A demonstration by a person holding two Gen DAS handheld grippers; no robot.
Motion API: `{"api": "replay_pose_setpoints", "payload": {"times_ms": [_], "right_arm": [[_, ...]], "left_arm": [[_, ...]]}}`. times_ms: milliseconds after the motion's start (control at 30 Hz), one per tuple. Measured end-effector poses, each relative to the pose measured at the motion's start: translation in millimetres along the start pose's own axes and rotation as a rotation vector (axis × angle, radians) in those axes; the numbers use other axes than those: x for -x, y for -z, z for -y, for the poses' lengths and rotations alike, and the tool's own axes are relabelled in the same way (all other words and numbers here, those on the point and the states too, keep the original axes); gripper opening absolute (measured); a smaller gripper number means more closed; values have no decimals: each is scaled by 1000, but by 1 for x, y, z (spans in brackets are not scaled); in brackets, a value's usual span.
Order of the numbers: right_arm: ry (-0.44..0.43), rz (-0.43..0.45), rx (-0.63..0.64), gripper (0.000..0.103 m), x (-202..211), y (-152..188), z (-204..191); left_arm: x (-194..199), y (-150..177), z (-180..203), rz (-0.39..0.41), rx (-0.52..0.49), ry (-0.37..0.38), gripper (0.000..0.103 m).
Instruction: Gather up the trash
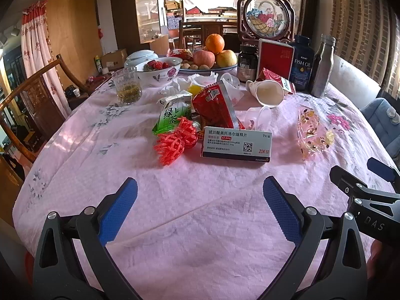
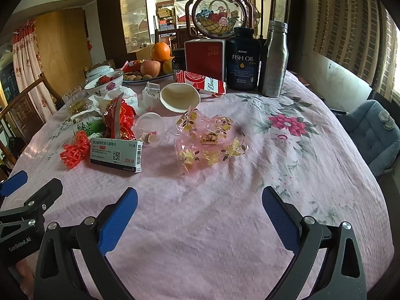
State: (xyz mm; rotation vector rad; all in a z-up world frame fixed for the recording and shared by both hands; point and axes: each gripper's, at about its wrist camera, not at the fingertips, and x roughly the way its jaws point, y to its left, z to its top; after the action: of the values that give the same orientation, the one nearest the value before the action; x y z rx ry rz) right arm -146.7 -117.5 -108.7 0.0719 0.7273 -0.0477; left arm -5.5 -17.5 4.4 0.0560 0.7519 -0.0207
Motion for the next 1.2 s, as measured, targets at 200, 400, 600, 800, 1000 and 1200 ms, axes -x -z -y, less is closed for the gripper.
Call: {"api": "replay_pose_setpoints", "payload": {"times_ms": [200, 400, 600, 800, 1000, 1200], "right_arm": [[1, -6, 1, 98, -2, 1, 1], [1, -9, 3, 98, -2, 2, -1], [-1, -10, 3, 98, -3, 2, 0], [-1, -9, 2, 98, -3, 2, 0], [0, -11, 3, 98, -3, 3, -1], [1, -13, 4, 98, -4, 4, -1]], "left_arm": [[-1, 0, 0, -2, -1, -1, 97], [0, 0, 0, -1, -1, -2, 97], [-1, 1, 0, -4, 1, 0, 97], [-1, 1, 0, -3, 2, 0, 97], [-1, 2, 0, -5, 1, 1, 97], [-2, 4, 0, -7, 0, 1, 97]]}}
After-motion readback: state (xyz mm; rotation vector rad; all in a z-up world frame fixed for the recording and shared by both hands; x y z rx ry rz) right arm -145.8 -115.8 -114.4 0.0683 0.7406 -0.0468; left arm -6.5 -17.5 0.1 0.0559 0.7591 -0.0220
